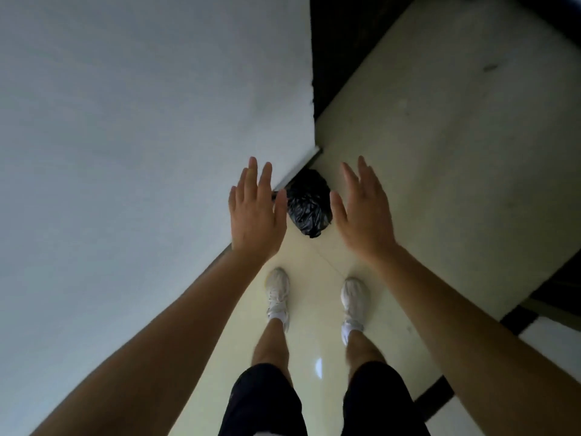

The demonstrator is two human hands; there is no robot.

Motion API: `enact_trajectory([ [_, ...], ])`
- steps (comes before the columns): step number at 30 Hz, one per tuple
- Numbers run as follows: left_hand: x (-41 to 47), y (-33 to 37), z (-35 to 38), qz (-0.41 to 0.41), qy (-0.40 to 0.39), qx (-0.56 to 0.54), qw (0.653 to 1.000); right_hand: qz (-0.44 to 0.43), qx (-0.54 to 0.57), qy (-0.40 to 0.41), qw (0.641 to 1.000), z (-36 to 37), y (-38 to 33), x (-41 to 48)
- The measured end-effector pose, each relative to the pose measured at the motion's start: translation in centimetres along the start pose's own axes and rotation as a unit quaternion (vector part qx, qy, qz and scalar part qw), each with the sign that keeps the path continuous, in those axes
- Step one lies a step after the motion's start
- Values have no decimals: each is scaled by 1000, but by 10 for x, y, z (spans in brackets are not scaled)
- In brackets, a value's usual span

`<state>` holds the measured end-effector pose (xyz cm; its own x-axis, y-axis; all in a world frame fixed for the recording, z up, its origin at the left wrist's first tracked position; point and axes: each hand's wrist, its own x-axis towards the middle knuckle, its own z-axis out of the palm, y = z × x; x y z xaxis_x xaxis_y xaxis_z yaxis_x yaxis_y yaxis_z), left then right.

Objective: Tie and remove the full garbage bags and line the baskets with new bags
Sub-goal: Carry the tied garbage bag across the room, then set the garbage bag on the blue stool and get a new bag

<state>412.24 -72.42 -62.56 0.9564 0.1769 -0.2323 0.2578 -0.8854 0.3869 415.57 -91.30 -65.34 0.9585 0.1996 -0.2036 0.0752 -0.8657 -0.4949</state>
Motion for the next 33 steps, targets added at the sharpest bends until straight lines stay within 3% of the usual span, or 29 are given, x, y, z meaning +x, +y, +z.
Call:
enact_trajectory([
  [8, -136, 32, -163, -123, 157, 12, 980, -256, -46, -19, 966, -116, -129, -54],
  [14, -283, -29, -298, -215, 286, 71, 931, -492, -73, -22, 868, -158, -293, -120],
  [21, -546, -125, -394, -357, 441, 111, 816, -664, -16, 29, 747, -127, -506, -284],
  [26, -795, -173, -401, -449, 488, 179, 726, -756, 40, -16, 654, -46, -630, -500],
  [30, -981, -183, -393, -543, 502, 203, 642, -810, 59, -87, 577, 12, -688, -692],
  [33, -1098, -195, -380, -604, 499, 216, 583, -861, 66, -118, 490, 45, -715, -827],
])
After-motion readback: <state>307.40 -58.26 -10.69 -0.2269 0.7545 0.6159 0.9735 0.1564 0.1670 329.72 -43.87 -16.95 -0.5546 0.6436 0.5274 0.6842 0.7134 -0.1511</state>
